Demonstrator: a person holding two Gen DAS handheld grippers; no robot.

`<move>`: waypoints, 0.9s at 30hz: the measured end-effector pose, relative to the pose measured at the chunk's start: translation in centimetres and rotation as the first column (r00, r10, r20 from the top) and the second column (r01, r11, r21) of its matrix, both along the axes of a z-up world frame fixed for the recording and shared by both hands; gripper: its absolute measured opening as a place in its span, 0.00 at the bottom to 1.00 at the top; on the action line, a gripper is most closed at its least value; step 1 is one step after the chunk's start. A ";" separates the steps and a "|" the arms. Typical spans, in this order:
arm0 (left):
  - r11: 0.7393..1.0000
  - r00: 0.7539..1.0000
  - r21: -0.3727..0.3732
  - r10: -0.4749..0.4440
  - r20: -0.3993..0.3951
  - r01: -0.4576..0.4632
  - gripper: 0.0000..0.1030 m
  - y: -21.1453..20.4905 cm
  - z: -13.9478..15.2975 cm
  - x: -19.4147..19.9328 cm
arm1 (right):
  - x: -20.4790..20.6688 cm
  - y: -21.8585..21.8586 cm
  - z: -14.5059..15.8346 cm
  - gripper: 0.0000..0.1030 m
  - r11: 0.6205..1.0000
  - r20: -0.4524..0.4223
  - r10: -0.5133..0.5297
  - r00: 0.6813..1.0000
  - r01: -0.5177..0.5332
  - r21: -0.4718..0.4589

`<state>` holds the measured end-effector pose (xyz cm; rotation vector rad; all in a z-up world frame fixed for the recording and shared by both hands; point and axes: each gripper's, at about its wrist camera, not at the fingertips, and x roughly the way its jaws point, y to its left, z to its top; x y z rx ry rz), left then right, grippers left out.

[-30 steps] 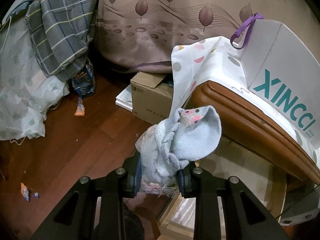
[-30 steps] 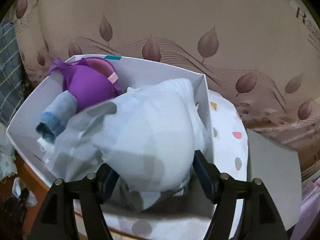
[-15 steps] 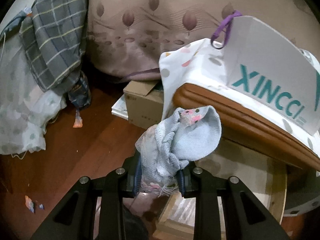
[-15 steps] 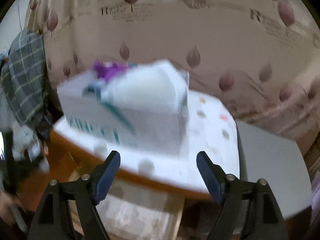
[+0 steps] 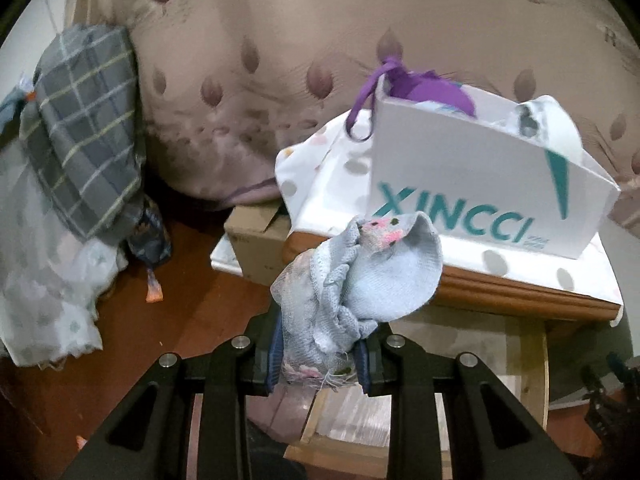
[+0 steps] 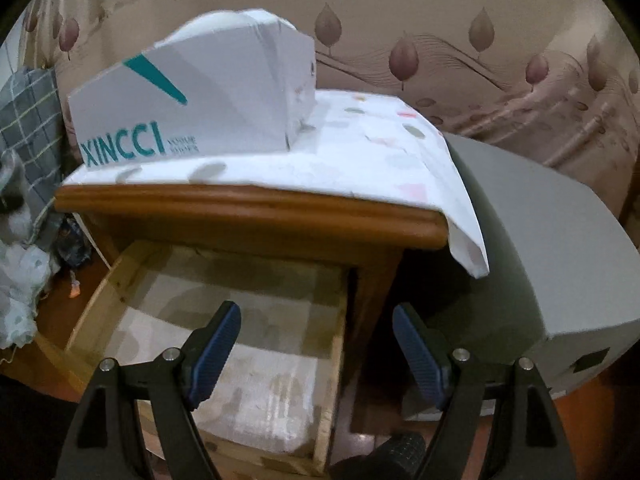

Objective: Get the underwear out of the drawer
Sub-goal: 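Carry the grey sock to the shoe box with the left tool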

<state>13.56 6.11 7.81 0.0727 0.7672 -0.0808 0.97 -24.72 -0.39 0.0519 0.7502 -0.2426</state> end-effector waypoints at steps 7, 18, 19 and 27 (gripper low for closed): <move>0.997 0.997 0.017 -0.071 0.031 0.071 0.25 -3.4 3.6 -0.2 | -0.1 0.0 0.3 0.78 0.999 0.040 0.025 0.999 -0.027 0.044; 0.985 0.982 0.006 -0.170 0.082 0.170 0.25 -7.2 9.6 3.2 | 0.3 -1.7 -0.5 0.78 0.985 0.009 -0.023 1.000 0.021 0.169; 0.984 0.980 0.007 -0.177 0.088 0.177 0.25 -7.5 10.2 3.6 | 0.3 -1.8 -0.4 0.78 0.984 0.016 -0.025 1.000 0.022 0.176; 0.975 0.974 -0.038 -0.219 0.063 0.221 0.25 -10.3 13.4 9.1 | 0.8 -1.5 -0.4 0.78 0.984 0.020 -0.009 1.000 0.006 0.180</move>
